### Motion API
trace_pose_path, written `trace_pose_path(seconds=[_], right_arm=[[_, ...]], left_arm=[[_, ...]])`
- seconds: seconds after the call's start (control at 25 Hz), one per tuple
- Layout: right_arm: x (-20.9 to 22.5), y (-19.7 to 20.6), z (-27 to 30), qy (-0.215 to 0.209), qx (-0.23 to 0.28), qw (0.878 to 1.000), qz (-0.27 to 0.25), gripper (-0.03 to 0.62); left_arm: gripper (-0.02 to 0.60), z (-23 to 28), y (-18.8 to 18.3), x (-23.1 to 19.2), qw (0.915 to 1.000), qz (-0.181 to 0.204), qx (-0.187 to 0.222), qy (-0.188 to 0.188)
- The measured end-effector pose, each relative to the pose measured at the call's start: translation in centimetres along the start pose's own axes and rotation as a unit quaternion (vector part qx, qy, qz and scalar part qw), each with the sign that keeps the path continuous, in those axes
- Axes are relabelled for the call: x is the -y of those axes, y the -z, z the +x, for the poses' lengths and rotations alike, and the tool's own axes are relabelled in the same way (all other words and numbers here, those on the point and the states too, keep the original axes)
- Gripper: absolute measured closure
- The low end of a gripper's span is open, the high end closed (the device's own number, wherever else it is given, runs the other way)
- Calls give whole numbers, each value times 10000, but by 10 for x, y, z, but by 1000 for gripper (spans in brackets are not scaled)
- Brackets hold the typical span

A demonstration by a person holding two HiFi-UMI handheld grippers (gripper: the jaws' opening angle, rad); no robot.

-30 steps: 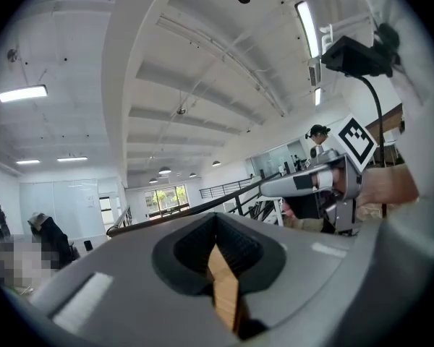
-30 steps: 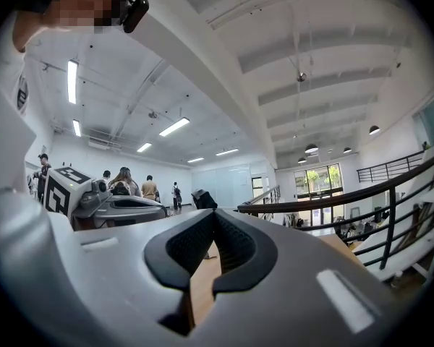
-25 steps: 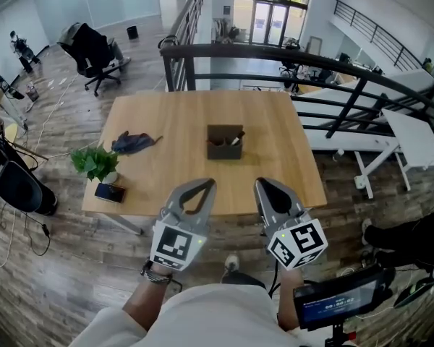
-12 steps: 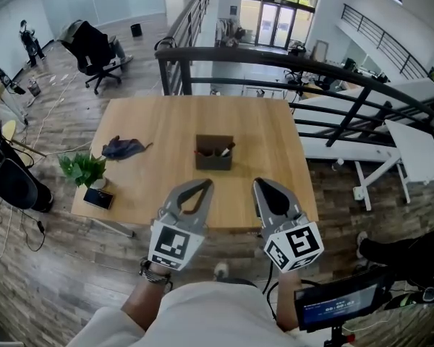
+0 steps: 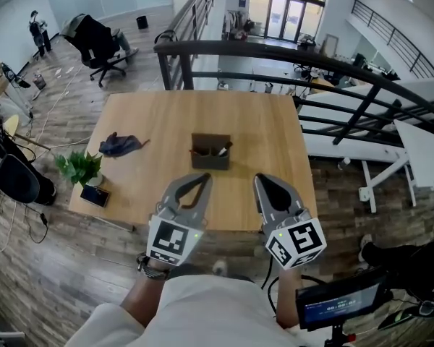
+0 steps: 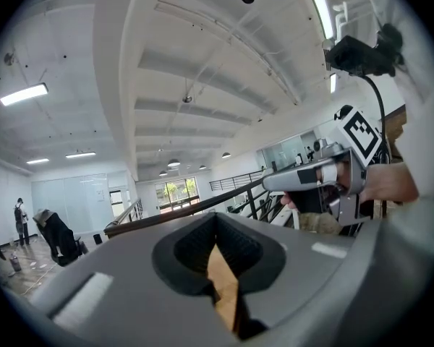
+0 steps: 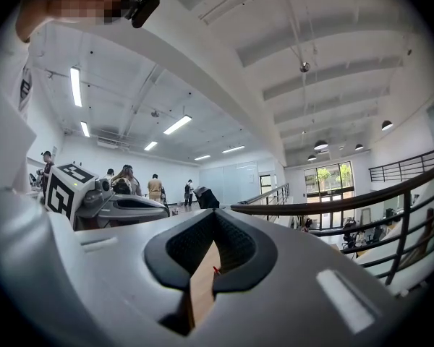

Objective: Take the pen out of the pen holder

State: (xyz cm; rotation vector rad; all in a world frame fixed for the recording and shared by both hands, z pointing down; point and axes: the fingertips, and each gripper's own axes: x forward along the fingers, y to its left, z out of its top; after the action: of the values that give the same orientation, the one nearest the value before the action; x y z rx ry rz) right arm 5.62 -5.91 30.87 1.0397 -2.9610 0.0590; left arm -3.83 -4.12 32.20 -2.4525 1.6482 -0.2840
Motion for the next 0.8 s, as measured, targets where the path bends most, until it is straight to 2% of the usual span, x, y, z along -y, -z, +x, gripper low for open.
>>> trace_pose_path(seconds=[0.16, 0.36, 0.8], right_arm=[[2, 6, 5, 17, -99, 9997, -202, 592], [9, 15, 10, 14, -183, 9997, -157, 592], [34, 32, 31, 200, -356, 9991, 140, 592]], left_arm=[[581, 6, 4, -4, 10000, 11, -64, -38], [581, 16, 12, -7, 9998, 50, -190, -33], [581, 51, 31, -10, 9984, 79, -429, 358]])
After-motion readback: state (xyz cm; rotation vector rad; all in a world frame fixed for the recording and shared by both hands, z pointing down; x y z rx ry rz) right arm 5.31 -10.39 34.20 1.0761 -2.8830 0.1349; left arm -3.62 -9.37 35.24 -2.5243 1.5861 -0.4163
